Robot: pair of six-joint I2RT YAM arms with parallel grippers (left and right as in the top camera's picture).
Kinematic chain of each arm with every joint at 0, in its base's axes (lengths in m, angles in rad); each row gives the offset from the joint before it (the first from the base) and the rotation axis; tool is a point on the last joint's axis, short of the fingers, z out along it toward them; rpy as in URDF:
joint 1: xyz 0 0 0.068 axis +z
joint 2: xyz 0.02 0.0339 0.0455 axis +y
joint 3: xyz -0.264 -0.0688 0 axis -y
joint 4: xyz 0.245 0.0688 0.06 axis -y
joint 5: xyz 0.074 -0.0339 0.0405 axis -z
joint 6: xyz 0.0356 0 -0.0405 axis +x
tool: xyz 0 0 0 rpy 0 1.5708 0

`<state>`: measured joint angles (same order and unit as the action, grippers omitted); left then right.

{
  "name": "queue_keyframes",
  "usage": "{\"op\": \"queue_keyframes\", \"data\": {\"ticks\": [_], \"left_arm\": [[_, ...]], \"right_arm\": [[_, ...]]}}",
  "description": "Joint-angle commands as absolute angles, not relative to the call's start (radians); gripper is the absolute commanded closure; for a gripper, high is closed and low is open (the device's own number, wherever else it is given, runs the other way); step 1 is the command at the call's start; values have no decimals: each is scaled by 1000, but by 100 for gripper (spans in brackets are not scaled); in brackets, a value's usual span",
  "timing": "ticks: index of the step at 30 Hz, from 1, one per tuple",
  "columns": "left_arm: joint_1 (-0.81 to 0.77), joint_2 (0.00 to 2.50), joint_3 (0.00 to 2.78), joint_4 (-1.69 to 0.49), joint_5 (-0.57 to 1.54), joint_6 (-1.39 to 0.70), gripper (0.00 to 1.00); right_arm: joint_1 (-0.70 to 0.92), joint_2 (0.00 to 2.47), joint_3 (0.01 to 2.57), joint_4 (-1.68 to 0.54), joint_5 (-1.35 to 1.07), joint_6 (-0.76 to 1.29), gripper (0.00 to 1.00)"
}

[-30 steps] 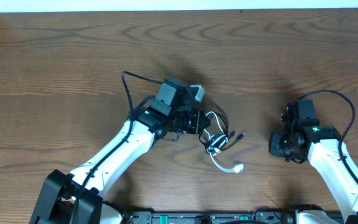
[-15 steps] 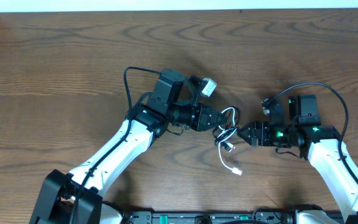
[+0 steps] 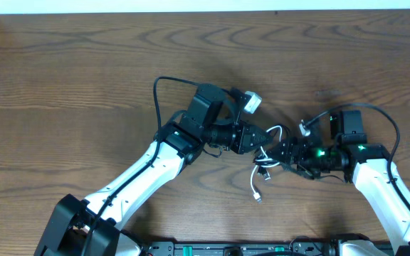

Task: Untangle cables
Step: 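Bring the right gripper to the bundle and grasp a cable loop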

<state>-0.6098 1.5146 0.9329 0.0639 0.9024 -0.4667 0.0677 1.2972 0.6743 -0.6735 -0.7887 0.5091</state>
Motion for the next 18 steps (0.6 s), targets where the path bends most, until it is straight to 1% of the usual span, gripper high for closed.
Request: {"op": "queue_keyframes", "data": {"ticks": [1,2,3,7,8,10,12,16,18], "left_arm": [[-607,1501,945,82,859,-485,92],[-607,1501,945,86,859,-491,92],[-607,1501,945,89,859,-505,92],[-607,1501,945,110,881,-546,92],[-607,1501,945,116,883,-557,92],[-607,1500,945,122,882,-563,92],[-607,1497,945,121,882,-563,93],[-608,1491,945,117,881,-563,92],[-608,1491,945,100,875,-563,92]], "right_arm": [[67,1299,691,-720,-718,572,24],[67,1299,691,-732,-700,573,25],[67,1299,691,-738,-686,573,29],[67,1299,691,-740,-650,585,54],[67,1299,691,-740,-631,588,59],[67,1299,691,-740,-571,591,62],[67,1299,691,-741,-512,590,61],[67,1299,691,-711,-532,591,49],[67,1299,691,-696,-573,591,46]]}}
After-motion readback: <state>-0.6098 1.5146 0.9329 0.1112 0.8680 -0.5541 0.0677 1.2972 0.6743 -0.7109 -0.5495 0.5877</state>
